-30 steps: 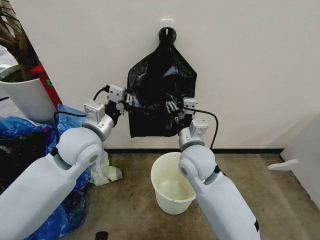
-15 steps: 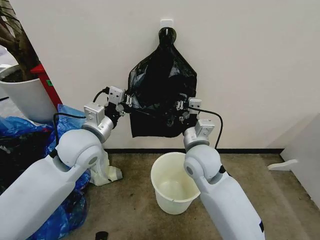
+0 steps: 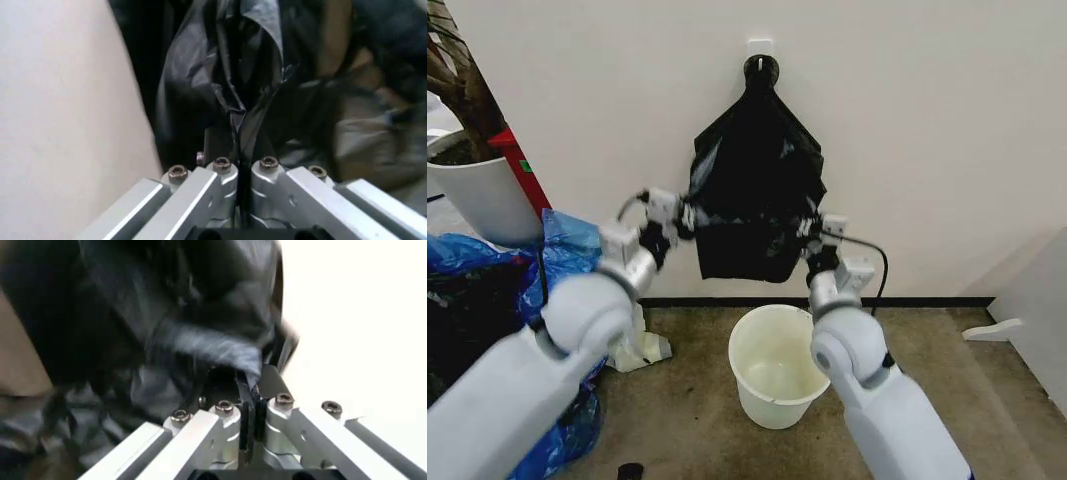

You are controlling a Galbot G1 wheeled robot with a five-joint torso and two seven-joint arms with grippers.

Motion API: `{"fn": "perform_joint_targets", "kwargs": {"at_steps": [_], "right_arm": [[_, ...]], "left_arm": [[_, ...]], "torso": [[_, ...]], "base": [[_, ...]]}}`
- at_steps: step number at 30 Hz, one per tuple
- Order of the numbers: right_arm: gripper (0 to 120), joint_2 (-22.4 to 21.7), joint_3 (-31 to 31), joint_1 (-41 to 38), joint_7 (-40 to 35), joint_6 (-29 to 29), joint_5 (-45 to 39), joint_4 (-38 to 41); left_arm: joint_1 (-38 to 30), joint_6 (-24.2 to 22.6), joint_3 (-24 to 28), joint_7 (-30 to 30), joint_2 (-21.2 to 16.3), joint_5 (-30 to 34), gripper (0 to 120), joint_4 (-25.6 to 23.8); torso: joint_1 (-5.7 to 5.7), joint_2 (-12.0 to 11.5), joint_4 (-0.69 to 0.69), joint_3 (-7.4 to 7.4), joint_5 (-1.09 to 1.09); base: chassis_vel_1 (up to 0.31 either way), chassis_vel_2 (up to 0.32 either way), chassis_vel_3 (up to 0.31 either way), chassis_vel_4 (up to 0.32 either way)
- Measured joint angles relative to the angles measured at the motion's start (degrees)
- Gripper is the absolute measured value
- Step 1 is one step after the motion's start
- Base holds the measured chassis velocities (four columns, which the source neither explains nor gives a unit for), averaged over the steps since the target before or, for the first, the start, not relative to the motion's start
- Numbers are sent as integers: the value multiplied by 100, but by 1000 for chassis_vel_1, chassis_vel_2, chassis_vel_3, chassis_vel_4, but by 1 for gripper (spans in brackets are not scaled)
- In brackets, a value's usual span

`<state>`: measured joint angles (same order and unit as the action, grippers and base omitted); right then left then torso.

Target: Place the garbage bag over the trash bin.

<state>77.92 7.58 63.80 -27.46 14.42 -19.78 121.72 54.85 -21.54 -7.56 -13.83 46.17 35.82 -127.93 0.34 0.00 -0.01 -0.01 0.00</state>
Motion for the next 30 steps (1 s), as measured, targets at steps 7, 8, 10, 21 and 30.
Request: {"fn": "perform_joint_targets", "kwargs": {"at_steps": [7, 8, 10, 21, 30], "right_arm": [[0, -84, 66, 544, 46, -115, 109, 567], [0, -135, 84, 527, 25, -97, 77, 754], [0, -255, 162, 501, -11, -32, -50, 1072], [0, -804, 832, 1134, 41, 214, -722, 2201], [0, -895, 956, 1785, 124, 147, -522, 2195]], "left_arm": [[77, 46, 18, -25, -12, 88, 0, -317], [-47, 46, 34, -36, -20, 187, 0, -350], [-202, 62, 46, -33, -61, 445, 0, -422], [-226, 946, 145, 858, -250, 1739, 0, -766], [-35, 1190, 208, 1165, -151, 1988, 0, -922]], "torso": [[0, 0, -1, -1, 2], [0, 0, -3, 0, 0], [0, 0, -2, 0, 1], [0, 0, 0, 0, 1], [0, 0, -1, 1, 0]], "base": [[0, 0, 0, 0], [0, 0, 0, 0], [0, 0, 0, 0], [0, 0, 0, 0], [0, 0, 0, 0]]}}
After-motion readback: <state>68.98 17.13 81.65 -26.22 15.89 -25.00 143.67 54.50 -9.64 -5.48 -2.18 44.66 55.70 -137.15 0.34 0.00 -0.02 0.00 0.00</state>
